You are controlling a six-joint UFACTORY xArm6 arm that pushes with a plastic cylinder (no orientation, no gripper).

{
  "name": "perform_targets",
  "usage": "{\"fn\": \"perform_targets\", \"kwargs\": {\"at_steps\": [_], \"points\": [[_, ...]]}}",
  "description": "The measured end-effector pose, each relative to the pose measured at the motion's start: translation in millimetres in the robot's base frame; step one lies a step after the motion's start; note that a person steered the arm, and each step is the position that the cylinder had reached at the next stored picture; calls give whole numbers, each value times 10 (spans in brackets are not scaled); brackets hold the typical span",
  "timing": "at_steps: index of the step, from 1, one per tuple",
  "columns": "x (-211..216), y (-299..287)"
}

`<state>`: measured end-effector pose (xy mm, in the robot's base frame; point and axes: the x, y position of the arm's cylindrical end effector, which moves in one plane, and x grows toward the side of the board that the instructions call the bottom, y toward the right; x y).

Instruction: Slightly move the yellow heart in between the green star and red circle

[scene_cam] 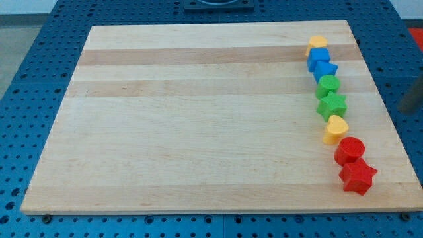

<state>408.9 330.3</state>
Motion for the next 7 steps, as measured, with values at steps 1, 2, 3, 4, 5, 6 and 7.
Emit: {"fn": "perform_targets", "kwargs": {"at_steps": [1,2,3,4,5,6,7], "points": [[-1175,-11],[-1933,-481],[-2048,-1564],[-1810,-2634],[-961,-3047],[51,-3018],[909,-2754]]}}
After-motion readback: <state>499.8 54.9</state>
